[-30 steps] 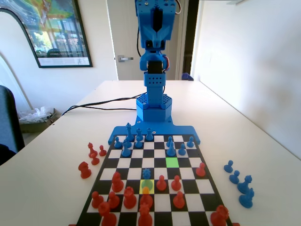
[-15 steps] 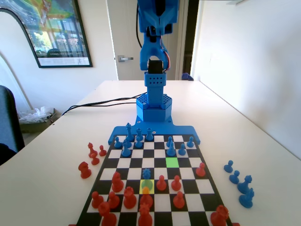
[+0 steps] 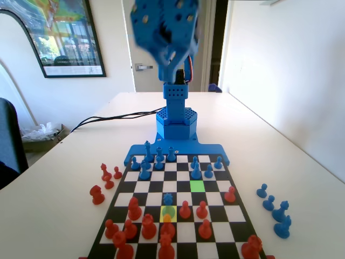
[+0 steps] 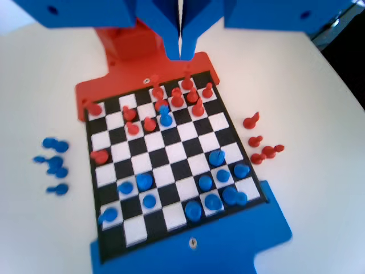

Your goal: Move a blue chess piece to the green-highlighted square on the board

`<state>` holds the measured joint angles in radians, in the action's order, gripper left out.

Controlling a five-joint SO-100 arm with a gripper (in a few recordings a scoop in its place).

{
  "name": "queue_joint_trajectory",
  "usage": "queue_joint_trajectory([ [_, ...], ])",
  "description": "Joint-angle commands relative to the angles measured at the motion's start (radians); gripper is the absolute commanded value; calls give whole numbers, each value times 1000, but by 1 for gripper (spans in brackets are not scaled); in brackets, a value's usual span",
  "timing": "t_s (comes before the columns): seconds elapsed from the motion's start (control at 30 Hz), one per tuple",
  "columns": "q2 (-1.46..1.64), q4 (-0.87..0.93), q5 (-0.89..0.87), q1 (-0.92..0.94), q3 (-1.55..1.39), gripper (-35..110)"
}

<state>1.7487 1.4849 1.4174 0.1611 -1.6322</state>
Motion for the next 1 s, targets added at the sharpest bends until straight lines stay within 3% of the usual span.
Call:
queue_joint_trajectory([
  [0.0,-84,-14,-11,26,137,3],
  [0.23,-219,-72,-63,34,193,3],
  [0.97,-356,-345,-143,-64,-18,9],
])
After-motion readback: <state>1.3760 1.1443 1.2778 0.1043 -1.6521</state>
